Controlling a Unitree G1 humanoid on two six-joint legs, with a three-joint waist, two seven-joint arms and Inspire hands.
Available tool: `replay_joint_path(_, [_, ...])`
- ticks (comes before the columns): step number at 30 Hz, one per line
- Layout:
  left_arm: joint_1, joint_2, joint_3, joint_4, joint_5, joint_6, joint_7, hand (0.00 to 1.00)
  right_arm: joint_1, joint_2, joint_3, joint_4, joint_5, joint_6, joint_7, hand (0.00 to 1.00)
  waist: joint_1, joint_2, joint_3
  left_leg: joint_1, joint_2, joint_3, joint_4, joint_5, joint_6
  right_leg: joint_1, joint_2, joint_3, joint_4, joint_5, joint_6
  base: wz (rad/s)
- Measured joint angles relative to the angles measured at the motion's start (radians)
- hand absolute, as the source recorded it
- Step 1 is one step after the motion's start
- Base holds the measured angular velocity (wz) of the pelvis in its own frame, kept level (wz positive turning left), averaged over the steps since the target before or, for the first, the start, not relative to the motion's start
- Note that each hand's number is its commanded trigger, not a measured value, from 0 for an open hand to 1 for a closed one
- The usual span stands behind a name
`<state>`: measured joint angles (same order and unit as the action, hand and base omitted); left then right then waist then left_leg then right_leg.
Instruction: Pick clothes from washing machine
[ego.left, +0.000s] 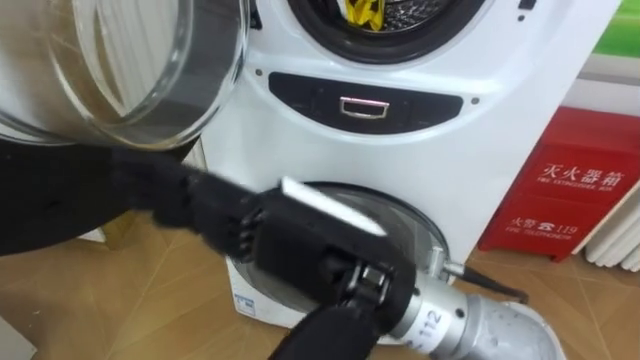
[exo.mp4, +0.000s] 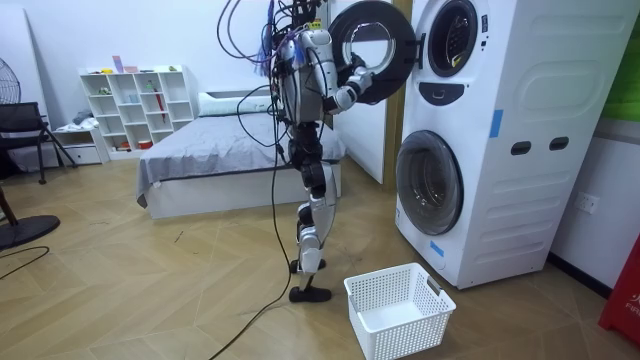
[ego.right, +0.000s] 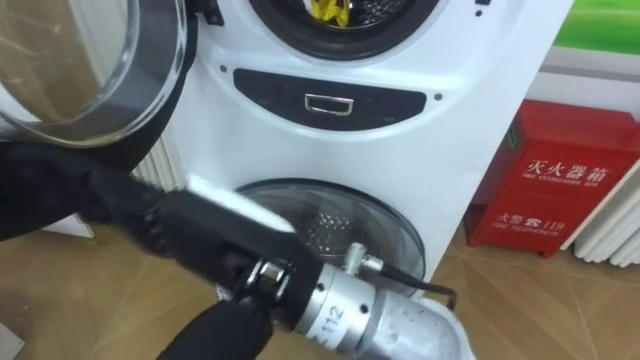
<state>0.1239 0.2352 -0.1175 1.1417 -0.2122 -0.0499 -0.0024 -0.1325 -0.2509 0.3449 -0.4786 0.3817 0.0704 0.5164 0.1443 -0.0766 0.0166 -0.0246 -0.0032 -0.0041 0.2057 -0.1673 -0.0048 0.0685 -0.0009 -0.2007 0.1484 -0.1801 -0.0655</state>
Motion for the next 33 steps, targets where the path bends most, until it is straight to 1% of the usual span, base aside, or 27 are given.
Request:
replay_joint_path(2, [0.008,-0.001,0.004,0.0,0.0,0.0,0.0,0.0,0.033,-0.003,-0.042,0.0,-0.004,-0.009,-0.028,0.0,-0.008,0.003,0.0004,0.0,-0.003,-0.001,0.0,-0.001,0.002,0.001,-0.002,-0.002,0.001,-0.002,0.003,0.02])
replay_joint_path(5, [0.019,-0.012,0.013,0.0,-0.022,0.0,0.007,0.0,0.061,-0.013,-0.098,0.013,-0.002,-0.009,-0.083,0.0,-0.031,0.011,0.004,0.003,-0.008,-0.001,-0.003,0.0,0.004,0.001,-0.008,0.0,0.002,-0.004,0.007,-0.01])
replay_joint_path(8, [0.023,-0.022,0.018,0.0,-0.033,0.0,0.012,0.0,0.061,-0.018,-0.136,0.046,-0.003,-0.011,-0.138,0.0,-0.049,0.015,-0.0006,0.008,-0.011,0.004,-0.012,0.0,0.005,0.0,-0.011,0.004,0.002,-0.005,0.01,-0.04])
replay_joint_path(11, [0.025,-0.027,0.018,-0.001,-0.032,0.0,0.012,0.0,0.054,-0.018,-0.151,0.073,-0.002,-0.015,-0.181,0.0,-0.056,0.021,-0.0058,0.019,-0.01,0.017,-0.018,0.001,0.006,0.0,-0.012,0.009,0.004,-0.005,0.01,-0.07])
replay_joint_path(12, [0.023,-0.028,0.018,-0.001,-0.032,0.0,0.013,0.0,0.053,-0.018,-0.156,0.076,0.0,-0.016,-0.195,0.0,-0.057,0.021,-0.0065,0.02,-0.009,0.019,-0.018,0.001,0.006,0.0,-0.012,0.009,0.006,-0.005,0.011,-0.05])
replay_joint_path(14, [0.023,-0.028,0.017,-0.001,-0.032,0.0,0.017,0.0,0.046,-0.02,-0.162,0.082,0.0,-0.016,-0.213,0.0,-0.057,0.021,-0.0066,0.021,-0.008,0.019,-0.02,0.001,0.006,0.0,-0.011,0.009,0.007,-0.005,0.011,0.0])
replay_joint_path(16, [0.023,-0.029,0.017,-0.001,-0.031,0.0,0.021,0.0,0.015,-0.022,-0.162,0.1,0.001,-0.015,-0.231,0.0,-0.057,0.02,-0.0063,0.02,-0.008,0.017,-0.021,0.001,0.006,0.001,-0.011,0.008,0.008,-0.005,0.011,0.02])
replay_joint_path(19, [0.02,-0.029,0.019,-0.001,-0.031,0.0,0.022,0.0,-0.041,-0.022,-0.165,0.131,0.007,-0.016,-0.262,0.0,-0.052,0.014,-0.0043,0.022,-0.008,0.014,-0.021,0.001,0.006,0.001,-0.012,0.004,0.008,-0.005,0.011,0.03])
replay_joint_path(21, [0.02,-0.028,0.025,-0.001,-0.031,0.0,0.022,0.0,-0.062,-0.022,-0.165,0.156,0.014,-0.018,-0.277,0.0,-0.037,0.009,-0.0009,0.028,-0.008,0.016,-0.021,0.001,0.006,0.005,-0.012,0.005,0.008,-0.005,0.011,0.0])
replay_joint_path(22, [0.02,-0.026,0.025,-0.002,-0.031,0.0,0.022,0.0,-0.067,-0.021,-0.165,0.169,0.015,-0.018,-0.287,0.0,-0.029,0.004,0.0021,0.032,-0.008,0.016,-0.02,0.001,0.006,0.01,-0.012,0.005,0.008,-0.005,0.011,0.0])
replay_joint_path(23, [0.021,-0.026,0.025,-0.002,-0.032,0.0,0.024,0.0,-0.073,-0.017,-0.163,0.18,0.013,-0.017,-0.293,0.0,-0.026,0.003,0.0032,0.034,-0.007,0.018,-0.016,-0.002,0.009,0.015,-0.011,0.004,0.008,-0.005,0.011,0.0])
replay_joint_path(25, [0.026,-0.027,0.026,-0.002,-0.029,0.001,0.033,0.0,-0.091,-0.006,-0.162,0.19,0.012,-0.017,-0.306,0.0,-0.018,0.006,0.005,0.031,-0.005,0.021,-0.003,-0.008,0.014,0.018,-0.01,0.003,0.01,-0.005,0.012,0.0])
replay_joint_path(26, [0.025,-0.028,0.027,-0.003,-0.032,0.004,0.035,0.0,-0.107,0.0,-0.162,0.198,0.013,-0.018,-0.318,0.0,-0.014,0.008,0.0068,0.025,-0.002,0.021,0.009,-0.015,0.014,0.017,-0.008,0.004,0.018,-0.005,0.012,0.04])
replay_joint_path(27, [0.025,-0.03,0.03,-0.002,-0.033,0.009,0.039,0.0,-0.122,0.006,-0.164,0.209,0.013,-0.018,-0.331,0.0,-0.013,0.013,0.0095,0.009,0.008,0.018,0.043,-0.035,0.013,0.016,0.004,0.002,0.026,-0.006,0.013,0.0])
replay_joint_path(28, [0.024,-0.031,0.036,0.0,-0.032,0.01,0.04,0.0,-0.129,0.012,-0.164,0.216,0.008,-0.02,-0.335,0.0,-0.009,0.015,0.0102,-0.002,0.011,0.017,0.068,-0.047,0.012,0.015,0.009,0.003,0.03,-0.007,0.012,0.0])
replay_joint_path(29, [0.02,-0.032,0.043,0.003,-0.027,0.018,0.041,0.0,-0.143,0.017,-0.163,0.241,0.005,-0.032,-0.341,0.0,0.002,0.024,0.0141,-0.027,0.027,0.016,0.133,-0.081,0.009,0.013,0.022,0.003,0.046,-0.011,0.009,-0.04])
replay_joint_path(30, [0.022,-0.031,0.048,0.007,-0.021,0.022,0.041,0.0,-0.154,0.02,-0.163,0.272,0.005,-0.037,-0.34,0.0,0.005,0.031,0.0137,-0.057,0.043,0.012,0.209,-0.118,0.006,0.011,0.033,0.001,0.069,-0.027,0.002,0.0])
replay_joint_path(31, [0.025,-0.031,0.054,0.011,-0.021,0.025,0.041,0.0,-0.157,0.021,-0.163,0.285,0.005,-0.037,-0.341,0.0,0.007,0.033,0.0131,-0.066,0.048,0.007,0.241,-0.136,0.004,0.01,0.036,-0.001,0.084,-0.039,0.001,0.05])
replay_joint_path(32, [0.036,-0.03,0.069,0.012,-0.019,0.034,0.042,0.0,-0.157,0.025,-0.163,0.306,0.004,-0.037,-0.341,0.0,0.008,0.034,0.011,-0.081,0.054,0.002,0.28,-0.157,0.003,-0.002,0.036,-0.004,0.12,-0.064,-0.002,0.08])
replay_joint_path(33, [0.046,-0.029,0.075,0.01,-0.014,0.038,0.042,0.0,-0.157,0.027,-0.163,0.312,0.004,-0.037,-0.342,0.0,0.014,0.031,0.0089,-0.086,0.058,0.0,0.292,-0.162,0.002,-0.007,0.037,-0.004,0.134,-0.073,-0.002,0.04])
